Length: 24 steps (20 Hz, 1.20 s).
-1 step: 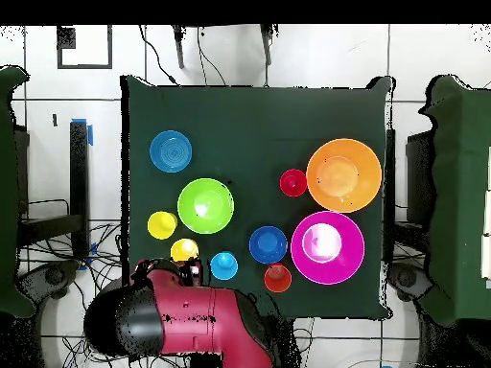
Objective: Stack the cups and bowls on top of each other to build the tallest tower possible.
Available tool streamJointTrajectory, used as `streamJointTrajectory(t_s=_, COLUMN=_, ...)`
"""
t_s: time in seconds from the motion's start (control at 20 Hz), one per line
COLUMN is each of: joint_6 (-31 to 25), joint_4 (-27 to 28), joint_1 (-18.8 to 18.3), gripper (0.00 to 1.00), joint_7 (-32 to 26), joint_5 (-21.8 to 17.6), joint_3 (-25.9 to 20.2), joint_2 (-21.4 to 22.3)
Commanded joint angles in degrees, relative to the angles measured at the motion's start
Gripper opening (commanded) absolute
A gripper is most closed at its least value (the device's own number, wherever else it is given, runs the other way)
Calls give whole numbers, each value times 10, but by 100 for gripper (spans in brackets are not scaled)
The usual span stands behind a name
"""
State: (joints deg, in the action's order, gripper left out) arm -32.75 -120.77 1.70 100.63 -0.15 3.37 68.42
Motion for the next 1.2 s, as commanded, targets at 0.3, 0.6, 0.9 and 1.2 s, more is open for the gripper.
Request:
streamJointTrajectory(t_s=0.3, joint_6=-9, joint_4=15, joint_1=-8, gripper=100, joint_7=68, joint_5=-10, joint_3=-20, joint_2=-48)
streamJointTrajectory(t_s=0.6, joint_6=-13, joint_4=21, joint_1=-8, gripper=100, joint_7=68, joint_5=-8, joint_3=-23, joint_2=-52)
streamJointTrajectory(t_s=0.9, joint_6=-17, joint_4=22, joint_1=-10, gripper=100, joint_7=64, joint_5=-11, joint_3=-21, joint_2=-52)
streamJointTrajectory(t_s=1.2, joint_6=-24, joint_4=28, joint_1=-9, gripper=100, joint_7=66, joint_5=-12, joint_3=-20, joint_2=-53)
